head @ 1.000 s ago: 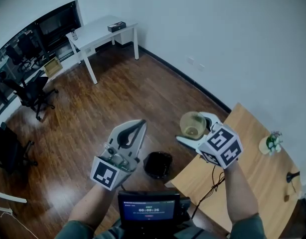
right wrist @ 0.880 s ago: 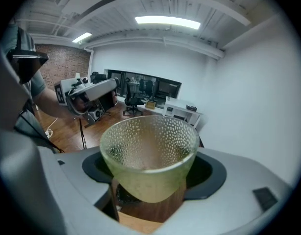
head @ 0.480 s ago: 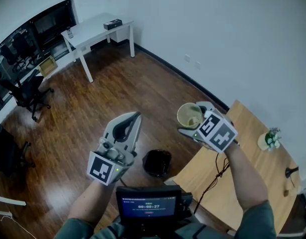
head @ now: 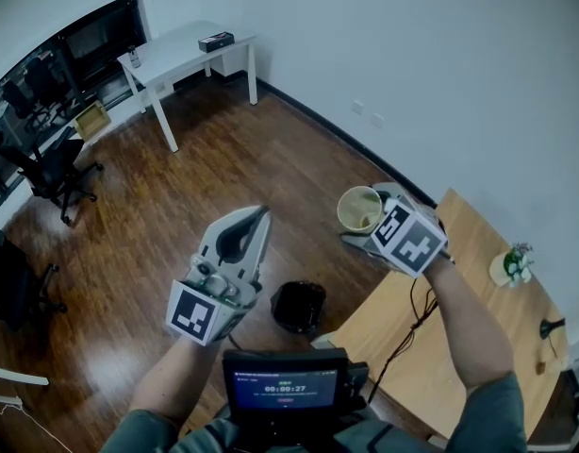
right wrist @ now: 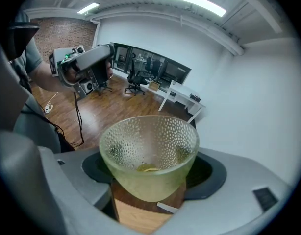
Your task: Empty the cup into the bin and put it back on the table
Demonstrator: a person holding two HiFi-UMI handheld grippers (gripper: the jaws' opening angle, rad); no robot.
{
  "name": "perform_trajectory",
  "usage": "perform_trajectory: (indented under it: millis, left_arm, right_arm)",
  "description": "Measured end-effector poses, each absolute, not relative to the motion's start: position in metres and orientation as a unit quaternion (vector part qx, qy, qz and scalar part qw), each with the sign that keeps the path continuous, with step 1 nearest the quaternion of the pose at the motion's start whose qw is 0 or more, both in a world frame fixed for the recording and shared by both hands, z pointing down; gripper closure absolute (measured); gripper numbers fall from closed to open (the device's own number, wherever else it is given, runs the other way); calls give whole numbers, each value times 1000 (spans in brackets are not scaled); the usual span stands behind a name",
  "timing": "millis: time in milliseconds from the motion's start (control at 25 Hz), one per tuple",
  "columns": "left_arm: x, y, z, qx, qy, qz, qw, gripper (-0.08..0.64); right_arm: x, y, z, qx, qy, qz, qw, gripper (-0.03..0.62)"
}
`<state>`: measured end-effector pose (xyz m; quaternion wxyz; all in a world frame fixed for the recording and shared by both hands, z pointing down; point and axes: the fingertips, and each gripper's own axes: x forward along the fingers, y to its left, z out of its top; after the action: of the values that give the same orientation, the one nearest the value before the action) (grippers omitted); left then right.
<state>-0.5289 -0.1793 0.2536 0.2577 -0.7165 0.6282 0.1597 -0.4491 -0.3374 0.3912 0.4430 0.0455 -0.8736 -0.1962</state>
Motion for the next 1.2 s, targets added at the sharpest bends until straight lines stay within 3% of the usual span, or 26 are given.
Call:
perform_trajectory:
  millis: [1200]
  left_arm:
    - [-521, -178, 260, -706, 643, 156, 252, 558]
  right_arm:
    - [-443, -359, 388, 56, -775, -372, 508, 199]
